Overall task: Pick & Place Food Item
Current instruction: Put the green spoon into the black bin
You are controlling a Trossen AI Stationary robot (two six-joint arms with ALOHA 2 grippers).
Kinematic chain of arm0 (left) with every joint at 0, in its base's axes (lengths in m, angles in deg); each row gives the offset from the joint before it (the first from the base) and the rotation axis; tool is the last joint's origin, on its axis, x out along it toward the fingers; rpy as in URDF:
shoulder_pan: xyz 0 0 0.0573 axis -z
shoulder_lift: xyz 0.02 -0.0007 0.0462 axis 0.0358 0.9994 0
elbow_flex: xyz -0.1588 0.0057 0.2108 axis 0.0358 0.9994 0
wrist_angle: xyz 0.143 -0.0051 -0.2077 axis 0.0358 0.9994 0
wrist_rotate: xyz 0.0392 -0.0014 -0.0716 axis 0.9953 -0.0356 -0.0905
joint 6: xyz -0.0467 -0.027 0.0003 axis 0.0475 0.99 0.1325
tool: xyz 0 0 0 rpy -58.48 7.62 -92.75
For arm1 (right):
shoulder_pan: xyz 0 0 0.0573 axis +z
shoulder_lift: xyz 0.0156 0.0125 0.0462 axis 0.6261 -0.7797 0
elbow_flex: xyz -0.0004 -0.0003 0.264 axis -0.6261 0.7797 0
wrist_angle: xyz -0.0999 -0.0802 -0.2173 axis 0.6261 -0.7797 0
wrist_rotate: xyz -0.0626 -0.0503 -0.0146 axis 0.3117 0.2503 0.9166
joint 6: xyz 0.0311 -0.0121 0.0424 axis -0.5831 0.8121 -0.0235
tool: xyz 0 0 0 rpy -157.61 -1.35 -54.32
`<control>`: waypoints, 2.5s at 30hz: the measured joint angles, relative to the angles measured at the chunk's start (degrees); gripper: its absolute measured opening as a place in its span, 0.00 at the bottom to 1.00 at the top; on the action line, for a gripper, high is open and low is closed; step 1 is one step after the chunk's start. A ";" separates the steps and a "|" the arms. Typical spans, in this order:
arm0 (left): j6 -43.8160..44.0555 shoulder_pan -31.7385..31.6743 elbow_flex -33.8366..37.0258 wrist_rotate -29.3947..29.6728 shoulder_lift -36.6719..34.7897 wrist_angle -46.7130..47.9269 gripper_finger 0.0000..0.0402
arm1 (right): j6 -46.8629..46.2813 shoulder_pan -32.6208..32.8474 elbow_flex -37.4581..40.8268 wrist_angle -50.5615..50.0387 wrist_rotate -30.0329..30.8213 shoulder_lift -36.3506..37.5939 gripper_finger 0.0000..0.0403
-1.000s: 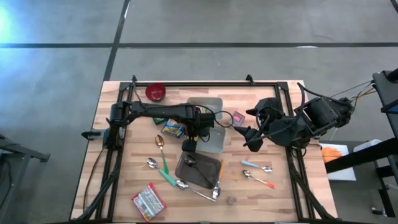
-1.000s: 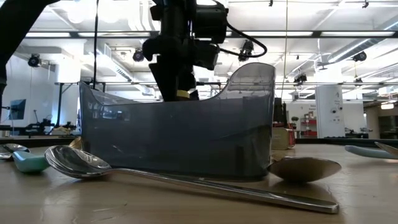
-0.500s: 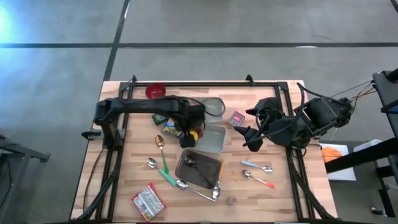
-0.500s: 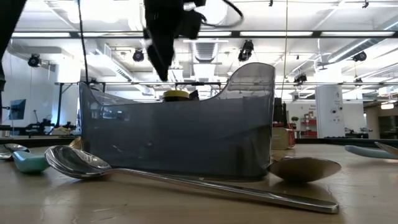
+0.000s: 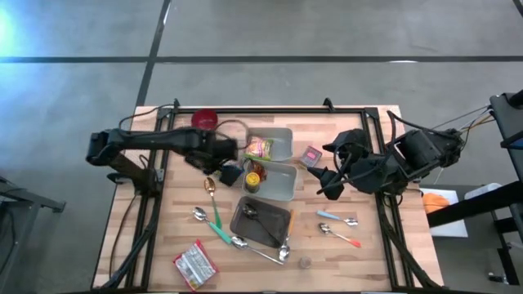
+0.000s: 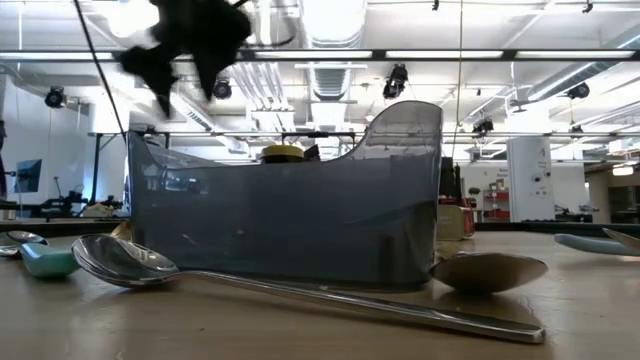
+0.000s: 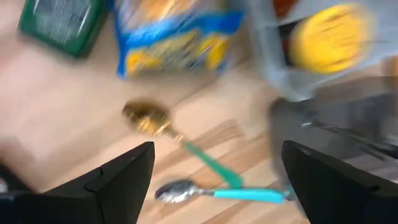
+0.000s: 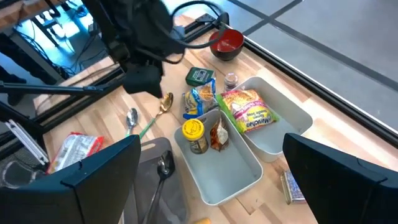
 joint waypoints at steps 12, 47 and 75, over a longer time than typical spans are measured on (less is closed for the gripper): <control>21.32 5.46 26.76 -3.15 -6.90 -17.48 0.88 | -0.79 0.00 4.49 0.41 -0.11 0.00 0.96; 29.83 6.77 39.43 -1.21 -2.07 -38.85 0.50 | -1.95 0.00 6.16 2.17 -3.30 -0.02 0.96; 27.05 6.91 39.51 -0.87 -1.82 -32.11 0.28 | -2.09 0.00 6.13 2.57 -4.14 -0.02 0.96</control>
